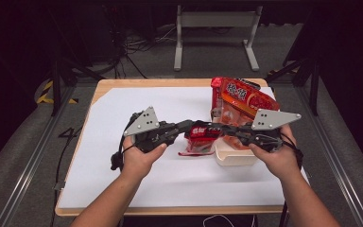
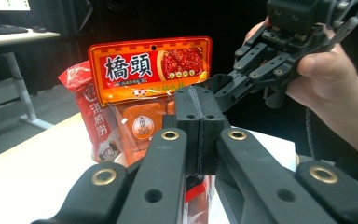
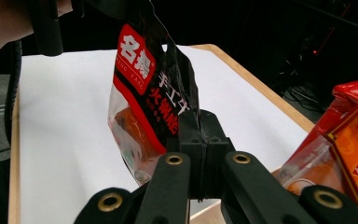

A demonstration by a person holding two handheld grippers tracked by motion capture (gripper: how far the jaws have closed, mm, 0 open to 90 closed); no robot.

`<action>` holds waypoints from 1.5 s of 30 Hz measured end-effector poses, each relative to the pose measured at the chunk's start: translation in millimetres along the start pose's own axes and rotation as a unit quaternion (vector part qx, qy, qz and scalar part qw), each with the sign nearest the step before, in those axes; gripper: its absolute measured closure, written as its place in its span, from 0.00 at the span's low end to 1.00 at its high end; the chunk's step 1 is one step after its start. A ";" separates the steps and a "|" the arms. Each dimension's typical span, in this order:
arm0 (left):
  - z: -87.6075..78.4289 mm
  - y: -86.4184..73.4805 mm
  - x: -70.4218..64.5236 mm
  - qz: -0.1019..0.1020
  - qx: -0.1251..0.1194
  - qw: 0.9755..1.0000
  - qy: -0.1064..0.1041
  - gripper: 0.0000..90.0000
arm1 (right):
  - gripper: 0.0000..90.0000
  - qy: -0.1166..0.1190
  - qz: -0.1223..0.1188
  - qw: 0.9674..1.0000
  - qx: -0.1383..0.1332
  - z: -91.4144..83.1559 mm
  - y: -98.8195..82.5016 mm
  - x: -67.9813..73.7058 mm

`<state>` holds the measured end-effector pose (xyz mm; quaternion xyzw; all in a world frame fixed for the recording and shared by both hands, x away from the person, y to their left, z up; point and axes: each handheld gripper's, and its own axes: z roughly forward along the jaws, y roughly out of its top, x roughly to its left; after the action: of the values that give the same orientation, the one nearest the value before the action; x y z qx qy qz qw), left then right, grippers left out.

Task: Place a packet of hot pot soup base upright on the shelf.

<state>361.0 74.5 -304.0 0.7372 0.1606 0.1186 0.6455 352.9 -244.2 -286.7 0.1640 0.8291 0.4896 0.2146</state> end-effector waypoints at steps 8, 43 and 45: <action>9.8 0.0 2.2 0.000 -0.011 1.000 -0.001 1.00 | 1.00 -0.023 0.005 1.000 -0.005 -9.0 2.5 -1.3; 65.8 -12.5 2.4 -0.030 0.027 0.999 -0.036 0.94 | 1.00 -0.070 0.045 0.995 0.053 -50.0 -5.6 -11.4; 68.3 -13.6 2.5 -0.030 0.030 0.998 -0.037 0.93 | 1.00 -0.075 0.046 0.994 0.060 -52.1 -6.3 -12.0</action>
<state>388.3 14.7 -327.0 0.7548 0.1624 0.0670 0.6320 335.9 -291.5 -267.6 0.2509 0.8299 0.4351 0.2430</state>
